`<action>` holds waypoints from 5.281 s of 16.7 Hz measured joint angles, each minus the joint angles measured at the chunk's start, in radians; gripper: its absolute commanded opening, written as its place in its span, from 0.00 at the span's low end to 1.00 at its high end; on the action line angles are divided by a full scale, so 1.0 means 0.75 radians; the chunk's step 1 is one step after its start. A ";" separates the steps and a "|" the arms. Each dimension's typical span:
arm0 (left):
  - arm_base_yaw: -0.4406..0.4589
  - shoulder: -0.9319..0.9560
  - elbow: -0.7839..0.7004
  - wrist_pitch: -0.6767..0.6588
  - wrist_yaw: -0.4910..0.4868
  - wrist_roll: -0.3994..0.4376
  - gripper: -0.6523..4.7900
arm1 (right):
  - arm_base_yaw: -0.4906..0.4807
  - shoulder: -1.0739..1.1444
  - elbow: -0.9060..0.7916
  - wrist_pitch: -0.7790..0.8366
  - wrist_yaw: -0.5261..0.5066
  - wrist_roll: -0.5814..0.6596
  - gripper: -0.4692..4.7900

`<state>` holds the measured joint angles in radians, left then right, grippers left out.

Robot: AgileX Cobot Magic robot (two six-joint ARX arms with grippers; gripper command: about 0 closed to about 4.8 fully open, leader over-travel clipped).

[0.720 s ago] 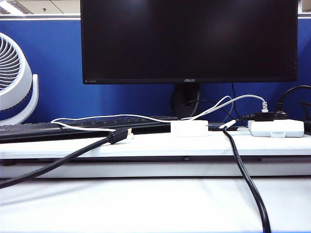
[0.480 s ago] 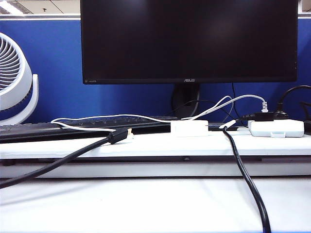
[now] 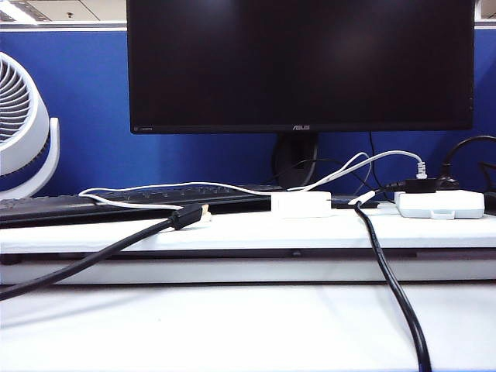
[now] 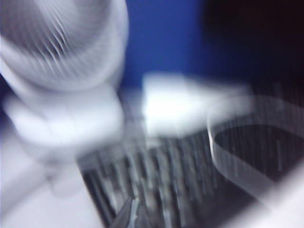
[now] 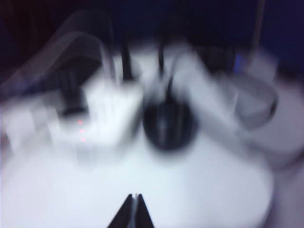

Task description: Pick up the Type-C charging cable and the charging base, insert one end of the Type-C charger into the corresponding slot on the base, and finally place the plugged-in charger back on the table.

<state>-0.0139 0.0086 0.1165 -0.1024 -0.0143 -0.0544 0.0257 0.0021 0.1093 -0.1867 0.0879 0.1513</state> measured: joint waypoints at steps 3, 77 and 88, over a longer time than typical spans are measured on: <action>0.000 0.140 0.171 0.054 -0.080 -0.005 0.11 | 0.001 0.062 0.193 -0.001 0.090 0.021 0.08; -0.751 2.403 1.839 -0.977 0.105 0.770 0.74 | 0.317 1.555 1.365 -0.087 -0.434 0.425 0.08; -0.750 2.527 2.064 -1.162 0.104 0.733 0.74 | 0.317 1.555 1.365 -0.087 -0.446 0.425 0.08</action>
<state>-0.5762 1.9041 1.6642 -0.9737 0.0639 0.4957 0.2634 1.1687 1.1328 -0.2523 -0.2466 0.4702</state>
